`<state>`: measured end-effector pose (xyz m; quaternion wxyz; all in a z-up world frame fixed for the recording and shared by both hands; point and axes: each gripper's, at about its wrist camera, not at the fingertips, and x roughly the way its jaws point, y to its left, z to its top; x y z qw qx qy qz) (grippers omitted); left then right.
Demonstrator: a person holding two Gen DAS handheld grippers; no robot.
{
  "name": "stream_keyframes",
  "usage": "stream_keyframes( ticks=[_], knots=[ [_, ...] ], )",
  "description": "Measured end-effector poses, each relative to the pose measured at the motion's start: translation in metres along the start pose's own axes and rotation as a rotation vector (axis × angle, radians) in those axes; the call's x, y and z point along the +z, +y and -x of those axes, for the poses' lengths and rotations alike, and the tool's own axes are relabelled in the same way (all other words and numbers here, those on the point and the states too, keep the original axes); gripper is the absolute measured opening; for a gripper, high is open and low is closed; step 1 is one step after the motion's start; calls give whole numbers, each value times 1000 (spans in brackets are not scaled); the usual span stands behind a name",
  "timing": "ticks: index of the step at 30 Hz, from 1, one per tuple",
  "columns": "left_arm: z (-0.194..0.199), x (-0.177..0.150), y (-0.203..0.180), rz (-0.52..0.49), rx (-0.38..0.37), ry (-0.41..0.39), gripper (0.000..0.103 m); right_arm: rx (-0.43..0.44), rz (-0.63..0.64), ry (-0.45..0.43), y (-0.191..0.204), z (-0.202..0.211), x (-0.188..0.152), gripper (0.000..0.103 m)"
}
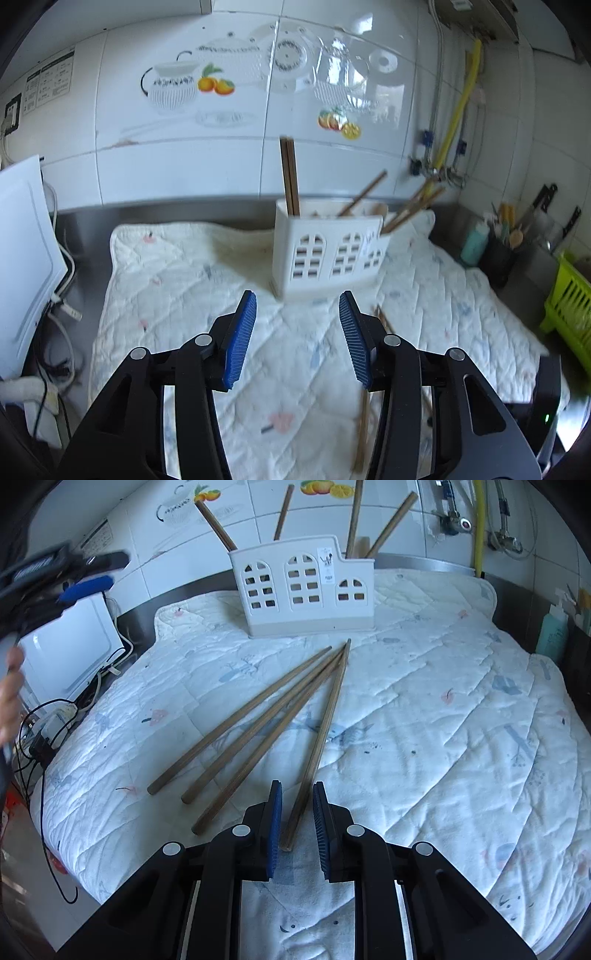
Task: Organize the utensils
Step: 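Close the left tool on a chopstick while the right tool grasps another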
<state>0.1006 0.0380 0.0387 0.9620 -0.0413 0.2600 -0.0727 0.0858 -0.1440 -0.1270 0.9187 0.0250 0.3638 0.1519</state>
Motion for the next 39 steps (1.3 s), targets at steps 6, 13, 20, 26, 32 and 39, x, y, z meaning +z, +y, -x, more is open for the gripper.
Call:
stream_keyframes(
  ticks=[6,13,20,26,32,39],
  knots=[
    [-4,-51,-9,32,-59,88,47,1,-36,-3,-7,1,-1,10],
    [-21,-101,-39,-33,-144,212,47,-8,-38,-27,-13,9,-1,6],
    [-38,-120,-51,-54,-169,282,35,-19,2,-89,-16,32,7,6],
    [-50,-127,-53,-58,-160,316,24,-17,32,-144,-17,55,19,6],
    [-54,-130,-56,-84,-111,319,8,-17,64,-197,-17,75,35,6],
    [-47,-113,-50,-40,-115,277,6,-3,87,-250,-24,97,61,6]
  ],
)
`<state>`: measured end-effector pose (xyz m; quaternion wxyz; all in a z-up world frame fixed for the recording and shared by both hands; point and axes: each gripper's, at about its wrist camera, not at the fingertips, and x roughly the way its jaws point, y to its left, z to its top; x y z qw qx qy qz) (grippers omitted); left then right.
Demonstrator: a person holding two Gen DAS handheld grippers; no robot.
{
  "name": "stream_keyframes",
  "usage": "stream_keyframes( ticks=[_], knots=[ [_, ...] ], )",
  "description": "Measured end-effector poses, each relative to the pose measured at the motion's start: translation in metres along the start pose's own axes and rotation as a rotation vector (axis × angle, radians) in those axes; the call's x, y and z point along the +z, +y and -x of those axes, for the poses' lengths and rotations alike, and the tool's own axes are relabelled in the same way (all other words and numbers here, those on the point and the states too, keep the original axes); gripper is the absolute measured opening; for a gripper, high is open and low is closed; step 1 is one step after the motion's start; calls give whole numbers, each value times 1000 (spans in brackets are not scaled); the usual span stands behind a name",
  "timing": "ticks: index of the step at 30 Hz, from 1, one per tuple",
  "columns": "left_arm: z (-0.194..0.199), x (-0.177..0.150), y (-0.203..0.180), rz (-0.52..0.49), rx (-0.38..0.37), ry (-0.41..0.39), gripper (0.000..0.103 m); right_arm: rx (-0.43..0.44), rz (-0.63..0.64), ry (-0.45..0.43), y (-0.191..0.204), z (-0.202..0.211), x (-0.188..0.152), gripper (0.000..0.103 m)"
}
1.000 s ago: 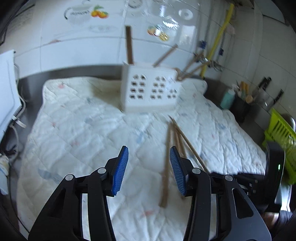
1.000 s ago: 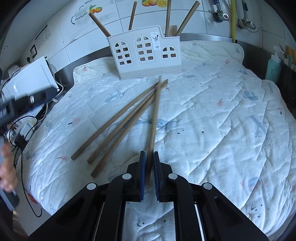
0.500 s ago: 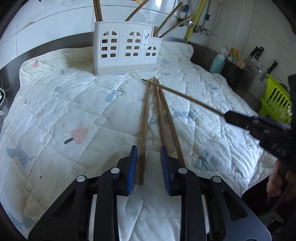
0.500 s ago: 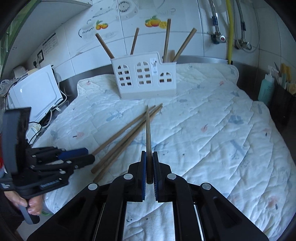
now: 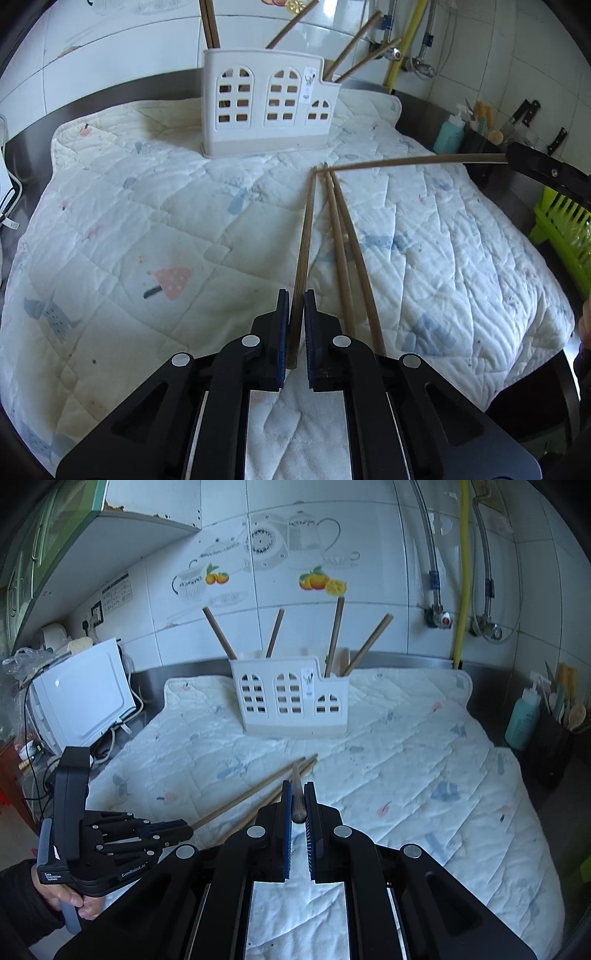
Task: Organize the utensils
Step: 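Close the left tool on a chopstick while the right tool grasps another, then carry the chopstick into the holder and open the right tool while the left lifts its chopstick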
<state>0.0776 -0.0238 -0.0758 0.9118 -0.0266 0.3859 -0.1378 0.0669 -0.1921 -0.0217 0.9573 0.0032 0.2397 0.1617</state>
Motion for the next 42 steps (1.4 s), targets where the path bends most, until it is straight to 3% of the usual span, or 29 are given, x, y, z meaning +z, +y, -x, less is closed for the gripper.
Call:
stream_keyframes(
  ticks=[12,13,19,25,26,27,29,32,35,37,38,42],
  knots=[
    [42,42,8,13,8,-188,6,73,0,-79,-22,21,71,6],
    [43,45,10,14,6,-198,1,76,5,-83,-22,21,77,6],
    [47,58,16,20,8,-231,0,88,44,-107,-27,18,121,6],
    [38,46,20,0,-32,-144,3,93,89,-119,-17,18,132,6],
    [35,42,20,-2,-41,-121,11,92,93,-118,-16,17,132,6],
    [31,37,21,-3,-50,-101,24,88,97,-117,-15,15,131,6],
    [23,28,22,-9,-37,-73,37,93,97,-113,-14,13,130,6],
    [11,16,25,-14,-44,-28,36,94,101,-111,-12,12,130,6],
    [0,8,24,-37,-40,10,25,89,107,-115,-10,13,131,6],
    [-6,5,23,-45,-38,28,25,88,107,-119,-10,14,132,6],
    [-9,3,22,-50,-36,36,19,87,107,-121,-10,15,133,6],
    [-20,1,24,-47,-18,60,17,82,113,-125,-10,17,134,6]
  ],
)
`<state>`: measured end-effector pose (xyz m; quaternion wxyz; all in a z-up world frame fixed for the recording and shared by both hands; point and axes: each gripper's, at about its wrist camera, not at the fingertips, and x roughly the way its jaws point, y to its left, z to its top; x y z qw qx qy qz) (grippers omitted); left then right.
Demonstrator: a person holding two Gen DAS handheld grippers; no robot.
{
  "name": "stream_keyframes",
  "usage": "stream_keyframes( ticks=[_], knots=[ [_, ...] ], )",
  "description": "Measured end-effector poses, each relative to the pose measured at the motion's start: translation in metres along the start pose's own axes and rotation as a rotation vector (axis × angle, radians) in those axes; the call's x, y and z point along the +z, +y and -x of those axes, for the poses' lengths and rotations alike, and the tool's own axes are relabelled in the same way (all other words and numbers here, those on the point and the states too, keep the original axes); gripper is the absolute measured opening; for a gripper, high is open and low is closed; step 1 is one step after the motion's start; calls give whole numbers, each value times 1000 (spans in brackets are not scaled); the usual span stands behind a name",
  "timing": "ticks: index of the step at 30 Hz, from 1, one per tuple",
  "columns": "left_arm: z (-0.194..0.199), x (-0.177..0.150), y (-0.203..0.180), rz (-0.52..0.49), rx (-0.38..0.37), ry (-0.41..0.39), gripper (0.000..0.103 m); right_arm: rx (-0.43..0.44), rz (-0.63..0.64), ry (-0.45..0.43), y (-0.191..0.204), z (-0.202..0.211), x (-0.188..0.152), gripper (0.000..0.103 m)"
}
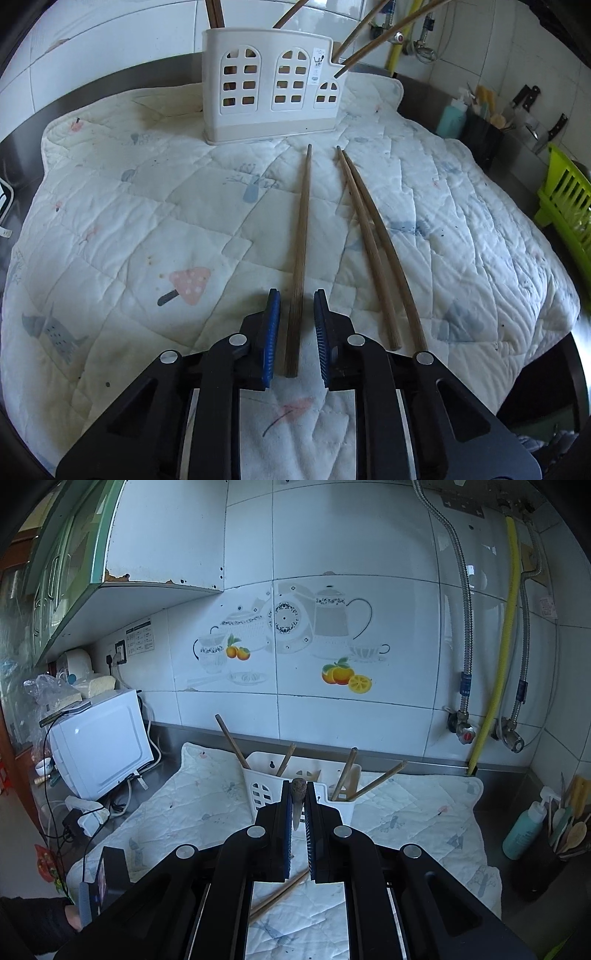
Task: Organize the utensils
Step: 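Carry the chopstick into the holder and open the right tool while the left lifts its chopstick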
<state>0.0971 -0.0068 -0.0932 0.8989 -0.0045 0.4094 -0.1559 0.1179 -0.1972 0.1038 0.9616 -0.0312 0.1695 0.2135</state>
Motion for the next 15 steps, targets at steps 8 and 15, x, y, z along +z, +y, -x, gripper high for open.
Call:
stream_keyframes(
  ticks=[8,15],
  knots=[
    [14,7,-6,-10,18,-26,5,-9,-1,-14,-6,3,6,6],
    [52,35,-1,19,9,-148,5,-28,10,-49,-12,8,27,6]
  ],
)
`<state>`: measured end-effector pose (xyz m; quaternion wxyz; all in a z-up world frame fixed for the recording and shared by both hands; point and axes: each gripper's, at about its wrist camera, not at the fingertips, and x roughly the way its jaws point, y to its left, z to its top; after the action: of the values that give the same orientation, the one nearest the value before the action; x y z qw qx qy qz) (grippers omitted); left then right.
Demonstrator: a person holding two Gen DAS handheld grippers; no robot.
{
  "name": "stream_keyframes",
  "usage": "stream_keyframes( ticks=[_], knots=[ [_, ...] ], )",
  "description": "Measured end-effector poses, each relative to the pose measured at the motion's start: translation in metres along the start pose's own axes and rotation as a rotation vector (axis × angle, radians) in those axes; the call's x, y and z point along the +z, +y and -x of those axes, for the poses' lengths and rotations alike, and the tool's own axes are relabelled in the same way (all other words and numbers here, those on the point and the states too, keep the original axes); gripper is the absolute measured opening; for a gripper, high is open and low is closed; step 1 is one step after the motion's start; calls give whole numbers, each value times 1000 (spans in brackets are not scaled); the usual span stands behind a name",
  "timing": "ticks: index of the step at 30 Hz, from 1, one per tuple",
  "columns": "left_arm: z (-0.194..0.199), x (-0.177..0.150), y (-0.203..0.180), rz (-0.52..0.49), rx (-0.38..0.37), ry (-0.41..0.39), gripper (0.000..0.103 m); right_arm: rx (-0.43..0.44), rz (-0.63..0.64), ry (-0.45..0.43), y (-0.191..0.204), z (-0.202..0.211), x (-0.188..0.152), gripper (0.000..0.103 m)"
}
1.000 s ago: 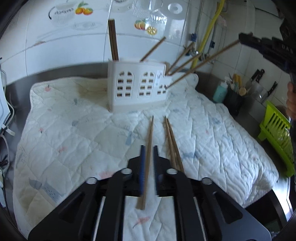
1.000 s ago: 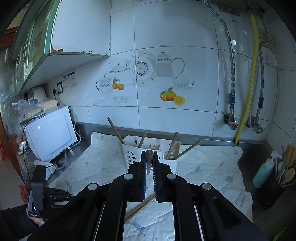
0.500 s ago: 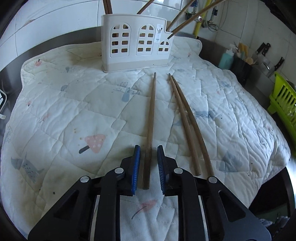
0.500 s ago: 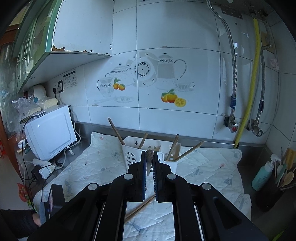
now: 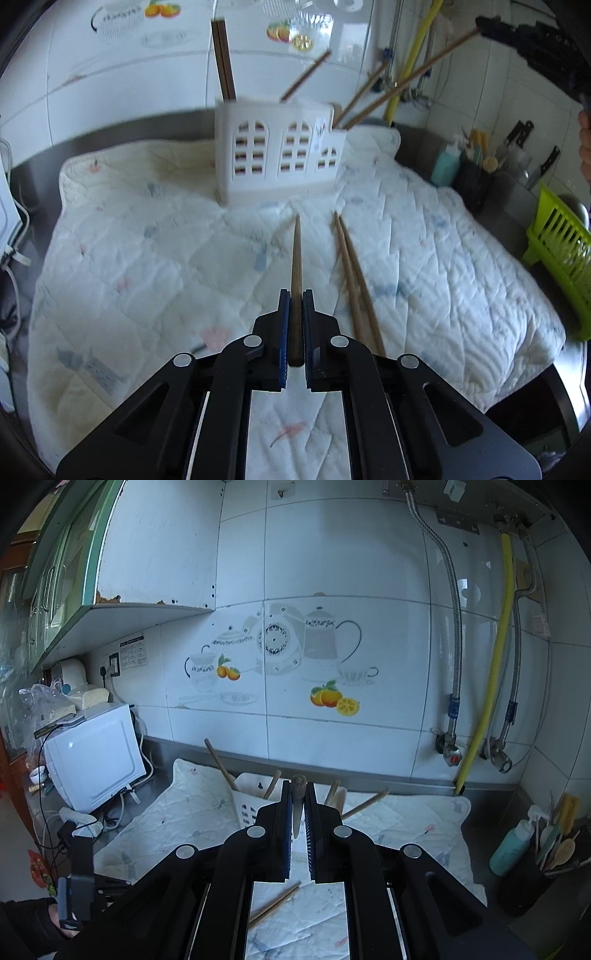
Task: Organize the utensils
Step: 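Carry the chopstick into the holder and open the right tool while the left lifts its chopstick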
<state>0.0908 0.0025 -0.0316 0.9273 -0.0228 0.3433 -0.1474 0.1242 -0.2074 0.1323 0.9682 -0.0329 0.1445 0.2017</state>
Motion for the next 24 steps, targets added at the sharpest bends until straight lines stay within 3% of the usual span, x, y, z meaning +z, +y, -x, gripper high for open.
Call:
stream_keyframes(
  ticks=[6,12,22,24],
  knots=[
    [17,32,6,21,-3,-74,5,-26,18,-17,-5,-8,27,6],
    [25,55,6,13,6,-121,5,-62,28,37,-16,-43,44,6],
    [28,89,2,-30,14,-159,5,-56,10,153,-23,-114,32,8],
    [29,96,1,-42,20,-168,5,-53,-6,139,-25,-115,30,16]
  ],
)
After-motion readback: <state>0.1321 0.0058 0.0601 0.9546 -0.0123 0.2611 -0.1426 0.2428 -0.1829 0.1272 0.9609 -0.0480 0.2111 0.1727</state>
